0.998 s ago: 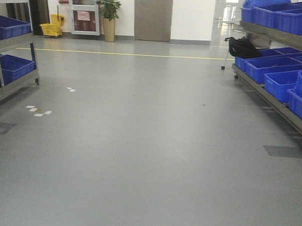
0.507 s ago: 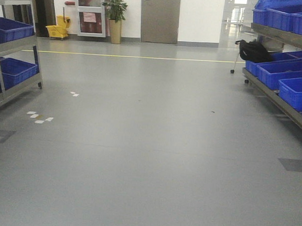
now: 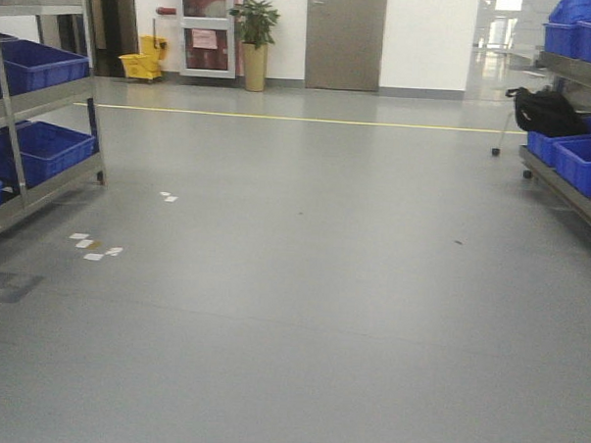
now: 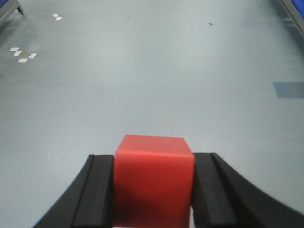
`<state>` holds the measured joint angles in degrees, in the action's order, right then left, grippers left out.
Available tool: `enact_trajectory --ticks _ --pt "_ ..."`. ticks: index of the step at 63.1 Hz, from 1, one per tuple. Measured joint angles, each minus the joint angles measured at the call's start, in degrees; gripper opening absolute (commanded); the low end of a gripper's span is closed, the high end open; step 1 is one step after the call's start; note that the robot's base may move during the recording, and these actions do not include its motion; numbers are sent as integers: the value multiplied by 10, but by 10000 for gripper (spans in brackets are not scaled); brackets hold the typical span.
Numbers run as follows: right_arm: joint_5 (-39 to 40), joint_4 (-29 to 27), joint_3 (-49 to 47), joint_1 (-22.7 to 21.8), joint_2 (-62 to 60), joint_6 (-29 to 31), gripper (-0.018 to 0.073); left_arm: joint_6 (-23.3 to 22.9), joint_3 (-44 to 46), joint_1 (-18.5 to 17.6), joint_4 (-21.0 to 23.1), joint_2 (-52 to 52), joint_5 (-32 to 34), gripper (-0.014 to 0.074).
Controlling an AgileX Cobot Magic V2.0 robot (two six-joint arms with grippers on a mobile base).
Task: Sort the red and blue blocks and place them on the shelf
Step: 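Drive the base across the floor toward the shelf of blue bins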
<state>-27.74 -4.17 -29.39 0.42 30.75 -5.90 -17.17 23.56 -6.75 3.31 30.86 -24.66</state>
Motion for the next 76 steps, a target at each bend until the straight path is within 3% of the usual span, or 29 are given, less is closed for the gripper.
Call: enact_trajectory --ticks 76 --pt "0 0 0 0 0 0 49 0 0 0 0 0 0 125"
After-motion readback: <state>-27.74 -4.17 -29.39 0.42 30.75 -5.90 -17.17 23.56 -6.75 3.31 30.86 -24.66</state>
